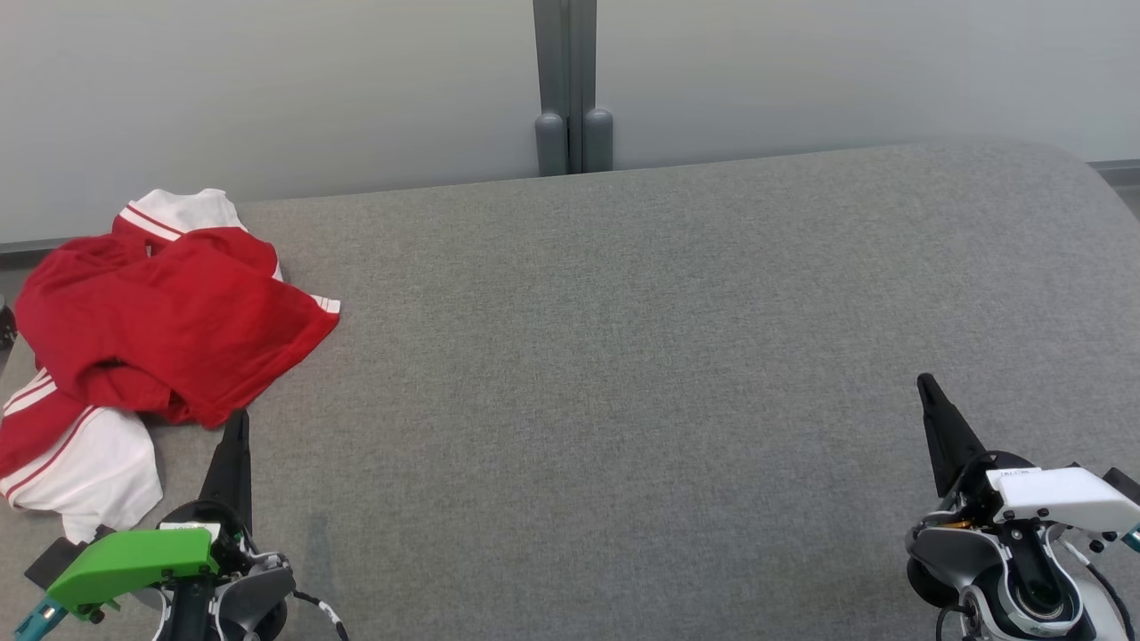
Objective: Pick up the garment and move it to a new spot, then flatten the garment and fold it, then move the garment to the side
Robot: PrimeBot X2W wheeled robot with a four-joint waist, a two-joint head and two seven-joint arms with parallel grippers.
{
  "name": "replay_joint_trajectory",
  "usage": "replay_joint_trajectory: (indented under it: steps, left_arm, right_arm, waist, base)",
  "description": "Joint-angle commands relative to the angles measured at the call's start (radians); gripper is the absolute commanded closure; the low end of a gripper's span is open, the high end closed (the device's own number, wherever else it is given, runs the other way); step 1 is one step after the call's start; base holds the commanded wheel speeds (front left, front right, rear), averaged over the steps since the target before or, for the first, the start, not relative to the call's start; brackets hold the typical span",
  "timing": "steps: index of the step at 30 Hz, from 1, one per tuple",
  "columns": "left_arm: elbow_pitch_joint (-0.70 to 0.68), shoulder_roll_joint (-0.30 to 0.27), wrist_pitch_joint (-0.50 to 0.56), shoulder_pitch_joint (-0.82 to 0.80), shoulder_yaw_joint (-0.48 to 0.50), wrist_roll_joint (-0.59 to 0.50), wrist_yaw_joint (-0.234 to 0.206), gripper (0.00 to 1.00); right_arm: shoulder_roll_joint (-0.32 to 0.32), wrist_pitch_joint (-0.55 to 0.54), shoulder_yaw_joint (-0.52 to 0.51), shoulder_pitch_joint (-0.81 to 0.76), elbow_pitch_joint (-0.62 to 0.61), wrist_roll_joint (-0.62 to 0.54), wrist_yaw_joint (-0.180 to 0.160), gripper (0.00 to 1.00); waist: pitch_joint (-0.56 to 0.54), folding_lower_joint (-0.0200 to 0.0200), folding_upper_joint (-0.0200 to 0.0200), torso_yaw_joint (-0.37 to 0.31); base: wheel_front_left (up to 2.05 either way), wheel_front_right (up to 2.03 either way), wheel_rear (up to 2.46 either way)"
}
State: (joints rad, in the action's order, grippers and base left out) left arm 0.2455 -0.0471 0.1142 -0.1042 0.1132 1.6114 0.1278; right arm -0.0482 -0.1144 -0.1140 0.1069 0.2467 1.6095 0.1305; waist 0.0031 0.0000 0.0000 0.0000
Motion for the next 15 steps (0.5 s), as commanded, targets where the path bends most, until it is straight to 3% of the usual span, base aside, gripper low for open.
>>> replay_joint_trajectory:
  steps: [1, 15]
  left_arm:
    - [-0.001, -0.006, 0.003, -0.012, 0.002, 0.003, 0.006, 1.0]
    - [-0.001, -0.006, 0.003, -0.012, 0.002, 0.003, 0.006, 1.0]
  right_arm:
    - [-0.004, -0.003, 0.0, 0.005, -0.004, 0.007, 0.0, 1.0]
    - [-0.004, -0.003, 0.0, 0.005, -0.004, 0.007, 0.0, 1.0]
  waist:
    - [0.0, 0.0, 0.0, 0.0]
    - [0.0, 0.0, 0.0, 0.0]
  base:
    - [0.0, 0.0, 0.0]
    - [0.0, 0.0, 0.0]
